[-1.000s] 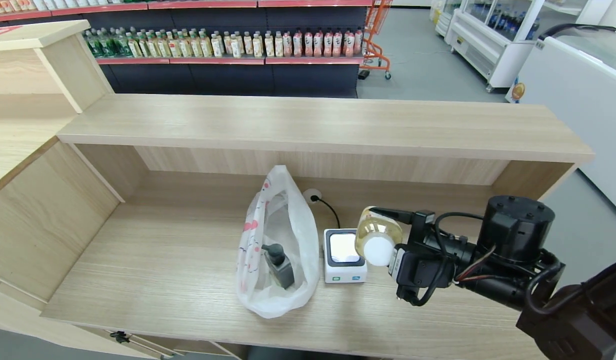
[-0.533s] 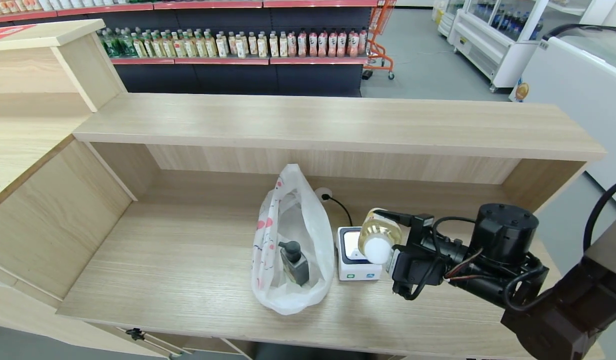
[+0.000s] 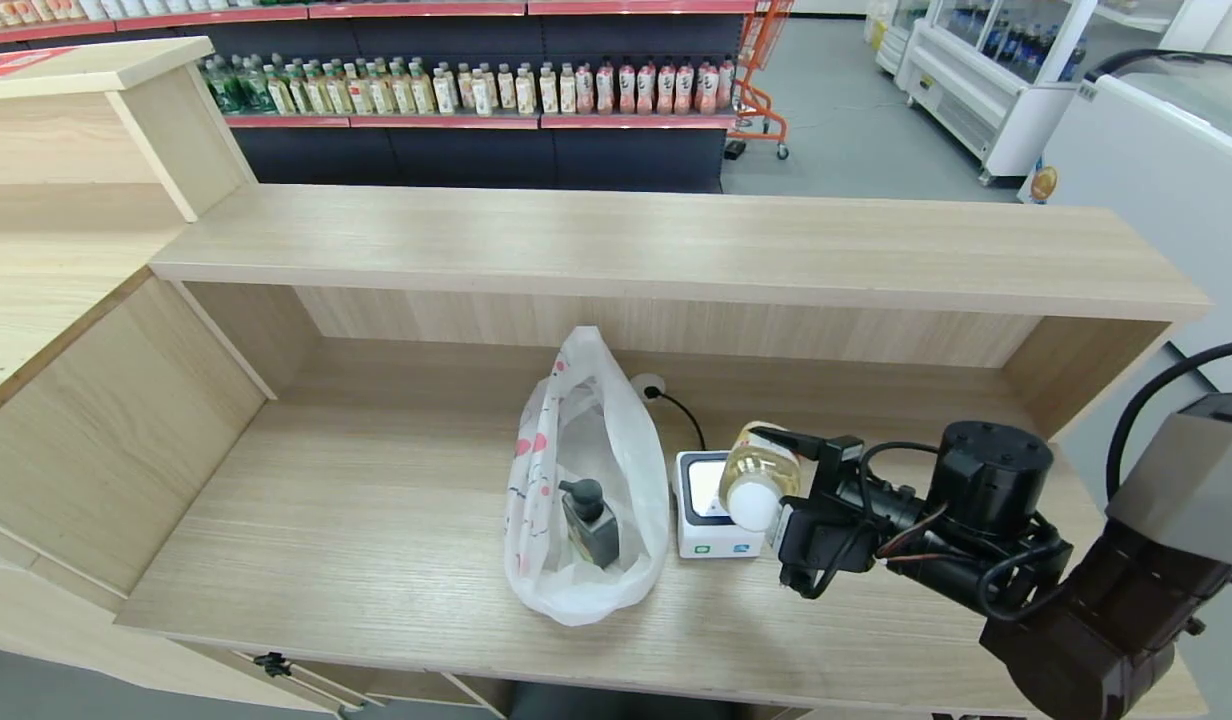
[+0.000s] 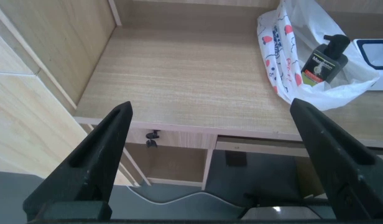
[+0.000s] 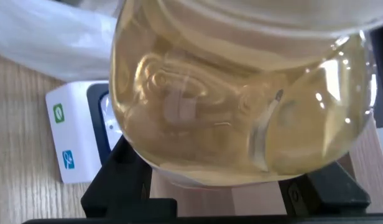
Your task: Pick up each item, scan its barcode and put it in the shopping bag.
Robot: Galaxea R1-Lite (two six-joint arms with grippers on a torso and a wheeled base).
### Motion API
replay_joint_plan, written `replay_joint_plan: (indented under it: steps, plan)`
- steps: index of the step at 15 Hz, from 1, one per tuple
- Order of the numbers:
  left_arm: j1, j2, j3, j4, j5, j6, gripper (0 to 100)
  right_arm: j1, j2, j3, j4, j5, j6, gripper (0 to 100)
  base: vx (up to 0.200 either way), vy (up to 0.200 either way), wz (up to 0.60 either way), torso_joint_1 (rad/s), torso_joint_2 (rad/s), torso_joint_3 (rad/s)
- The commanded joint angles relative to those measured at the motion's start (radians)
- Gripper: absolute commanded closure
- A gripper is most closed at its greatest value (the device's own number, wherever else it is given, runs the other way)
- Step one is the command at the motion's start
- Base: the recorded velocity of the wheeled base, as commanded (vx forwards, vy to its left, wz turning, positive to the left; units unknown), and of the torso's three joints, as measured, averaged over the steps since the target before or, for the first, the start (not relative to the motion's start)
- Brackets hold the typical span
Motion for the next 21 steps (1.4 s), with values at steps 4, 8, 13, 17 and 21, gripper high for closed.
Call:
replay_joint_plan:
  steps: [4,8,13,17,21]
  plan:
    - [0.001,0.000,0.000,0.000,0.001,0.000,0,-0.006,0.106,-0.007,-0.081,0.011,0.003,100,0.000,0.000,0.00,0.000,0.00,0.000]
    - [-0.001,0.000,0.000,0.000,0.000,0.000,0,-0.007,0.124,-0.028,-0.081,0.011,0.003,100,0.000,0.000,0.00,0.000,0.00,0.000]
    - [0.001,0.000,0.000,0.000,0.000,0.000,0,-0.006,0.161,-0.074,-0.081,0.011,0.003,100,0.000,0.000,0.00,0.000,0.00,0.000]
    - [0.001,0.000,0.000,0.000,0.001,0.000,0,0.002,0.193,-0.122,-0.081,0.011,0.003,100,0.000,0.000,0.00,0.000,0.00,0.000]
    - [0.001,0.000,0.000,0.000,0.000,0.000,0,0.002,0.195,-0.123,-0.081,0.009,0.001,100,0.000,0.000,0.00,0.000,0.00,0.000]
